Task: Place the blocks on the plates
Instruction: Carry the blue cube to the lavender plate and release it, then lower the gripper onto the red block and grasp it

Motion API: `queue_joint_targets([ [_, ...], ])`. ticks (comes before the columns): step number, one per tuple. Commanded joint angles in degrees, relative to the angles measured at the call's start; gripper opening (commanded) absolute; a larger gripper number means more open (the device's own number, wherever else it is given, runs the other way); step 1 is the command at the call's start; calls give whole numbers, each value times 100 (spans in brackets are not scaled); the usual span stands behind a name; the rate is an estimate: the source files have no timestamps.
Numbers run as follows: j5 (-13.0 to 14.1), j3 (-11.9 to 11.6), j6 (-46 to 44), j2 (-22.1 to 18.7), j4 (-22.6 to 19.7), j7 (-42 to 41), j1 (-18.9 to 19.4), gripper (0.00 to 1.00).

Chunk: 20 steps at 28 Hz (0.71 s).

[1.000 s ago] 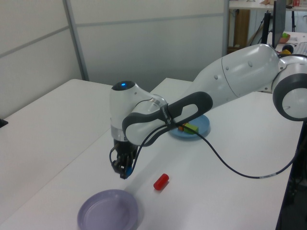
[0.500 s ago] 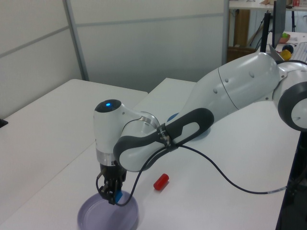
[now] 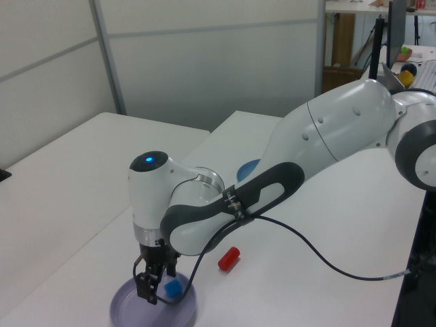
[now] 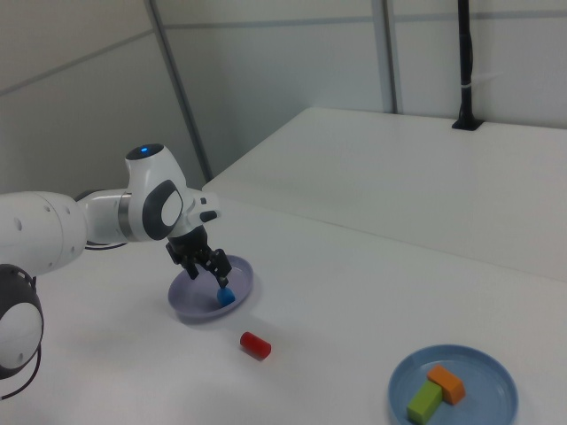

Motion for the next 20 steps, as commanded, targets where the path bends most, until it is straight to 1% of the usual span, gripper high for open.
queue_joint_targets([
  [1,-137,-131,-66,-188,-102,210,66,100],
  [5,-128,-192,-566,-417,-137,219,-127,100],
  [6,-120,-279,-811,-487,-137,175,-258,100],
  [7,-102,-324,-874,-522,-137,175,-320,100],
  [9,-76,-386,-910,-566,-155,166,-469,100],
  [10,-67,-386,-910,-601,-242,87,-661,100],
  [12,-67,-386,-901,-619,-348,-210,-830,100],
  [14,-58,-386,-901,-637,-436,-676,-900,100],
  [15,-49,-386,-875,-646,-593,-1069,-909,100],
  [20,-67,-395,-839,-646,-814,-1538,-953,100],
])
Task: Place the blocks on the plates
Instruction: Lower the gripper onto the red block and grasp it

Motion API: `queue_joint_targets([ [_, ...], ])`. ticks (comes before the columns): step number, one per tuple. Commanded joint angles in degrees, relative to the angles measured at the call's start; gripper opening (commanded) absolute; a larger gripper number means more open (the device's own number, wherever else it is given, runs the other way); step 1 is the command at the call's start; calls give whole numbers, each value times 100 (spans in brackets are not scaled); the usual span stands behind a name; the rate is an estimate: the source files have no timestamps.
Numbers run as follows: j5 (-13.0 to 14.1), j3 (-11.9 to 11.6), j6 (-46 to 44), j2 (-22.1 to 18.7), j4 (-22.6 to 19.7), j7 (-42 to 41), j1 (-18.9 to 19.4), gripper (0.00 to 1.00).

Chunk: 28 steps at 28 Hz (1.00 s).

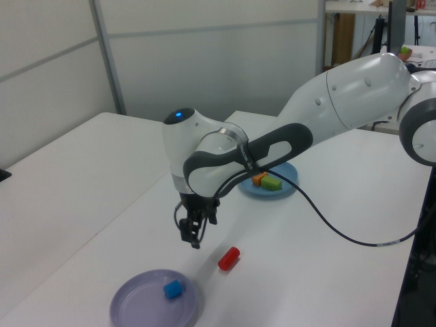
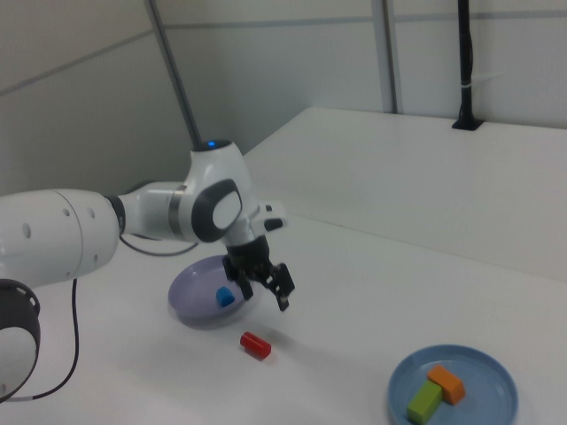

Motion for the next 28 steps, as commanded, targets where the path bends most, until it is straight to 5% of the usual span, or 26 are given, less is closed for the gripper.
queue_joint_targets([
  [1,-61,-6,44,-184,-505,-597,77,100],
  [28,-53,-15,-281,-404,-1086,-459,-11,96],
])
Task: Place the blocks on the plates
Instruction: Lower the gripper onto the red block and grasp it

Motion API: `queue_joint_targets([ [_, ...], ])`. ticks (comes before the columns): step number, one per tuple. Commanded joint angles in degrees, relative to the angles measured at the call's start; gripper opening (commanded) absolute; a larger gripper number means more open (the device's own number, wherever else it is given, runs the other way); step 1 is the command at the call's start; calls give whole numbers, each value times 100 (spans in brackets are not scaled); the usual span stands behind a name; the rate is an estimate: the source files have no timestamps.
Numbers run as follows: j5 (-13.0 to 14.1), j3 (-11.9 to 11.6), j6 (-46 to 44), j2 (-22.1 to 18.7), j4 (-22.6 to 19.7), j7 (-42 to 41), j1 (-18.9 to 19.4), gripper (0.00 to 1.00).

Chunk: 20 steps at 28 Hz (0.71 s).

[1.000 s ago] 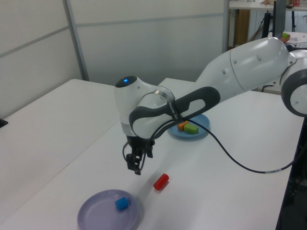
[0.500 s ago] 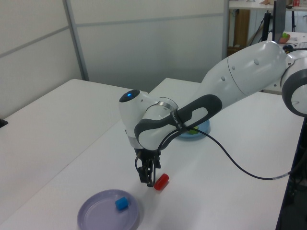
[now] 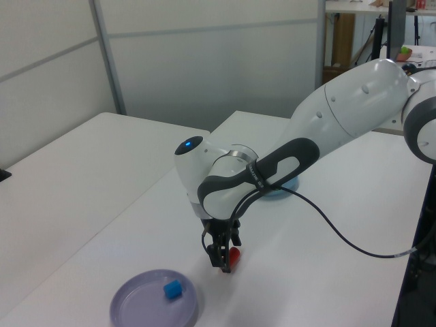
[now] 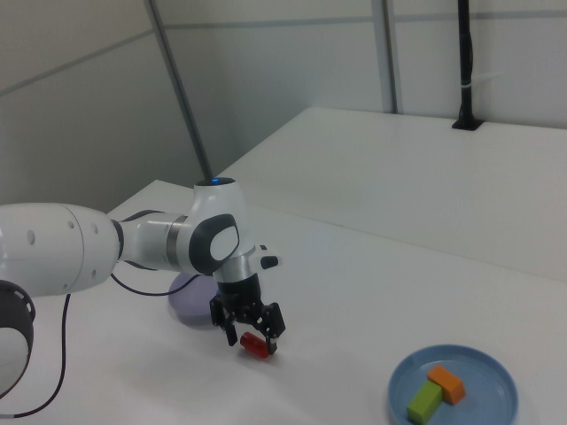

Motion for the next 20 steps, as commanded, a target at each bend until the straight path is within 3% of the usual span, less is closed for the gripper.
queue_joint_targets([
  [1,-53,-27,-83,-259,-224,222,-27,90],
  [3,-53,-27,-66,-241,-215,240,-36,72],
  [4,-53,-27,-40,-233,-224,249,-27,68],
  [8,-53,-27,-13,-197,-215,249,-27,64],
  [9,-53,-27,-13,-189,-215,249,-27,59],
  [14,-53,-27,13,-153,-198,249,-27,56],
  [15,-61,-27,13,-162,-198,249,-27,49],
  [20,-53,-18,-65,-285,-110,205,-27,48],
])
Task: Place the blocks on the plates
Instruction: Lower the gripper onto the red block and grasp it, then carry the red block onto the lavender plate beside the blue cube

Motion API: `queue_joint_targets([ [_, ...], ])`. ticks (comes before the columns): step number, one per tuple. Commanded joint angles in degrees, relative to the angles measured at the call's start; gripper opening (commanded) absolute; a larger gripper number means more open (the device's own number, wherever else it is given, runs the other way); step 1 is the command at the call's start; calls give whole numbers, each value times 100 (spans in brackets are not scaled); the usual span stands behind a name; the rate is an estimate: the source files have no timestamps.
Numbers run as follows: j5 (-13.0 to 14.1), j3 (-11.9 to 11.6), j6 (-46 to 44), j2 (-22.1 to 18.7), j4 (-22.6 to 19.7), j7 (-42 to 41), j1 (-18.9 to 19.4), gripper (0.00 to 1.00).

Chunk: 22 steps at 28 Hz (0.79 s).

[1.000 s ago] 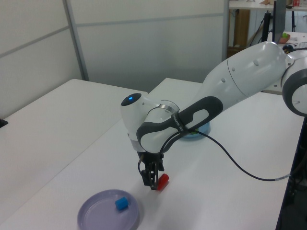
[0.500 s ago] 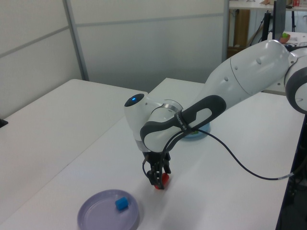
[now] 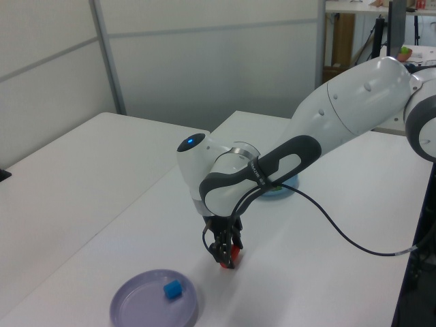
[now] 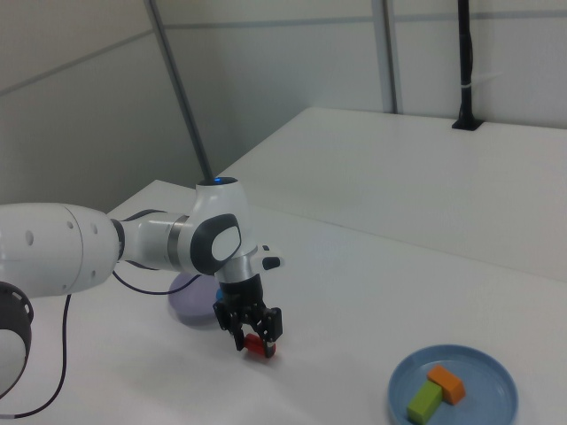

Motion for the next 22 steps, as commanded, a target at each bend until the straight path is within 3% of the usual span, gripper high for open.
queue_joint_targets([
  [1,-44,-12,-87,-367,-4,65,16,48],
  [9,-9,146,-79,-659,365,179,200,48],
  [17,-166,172,841,-202,735,890,990,51],
  [22,-421,172,1344,97,744,1251,1193,54],
])
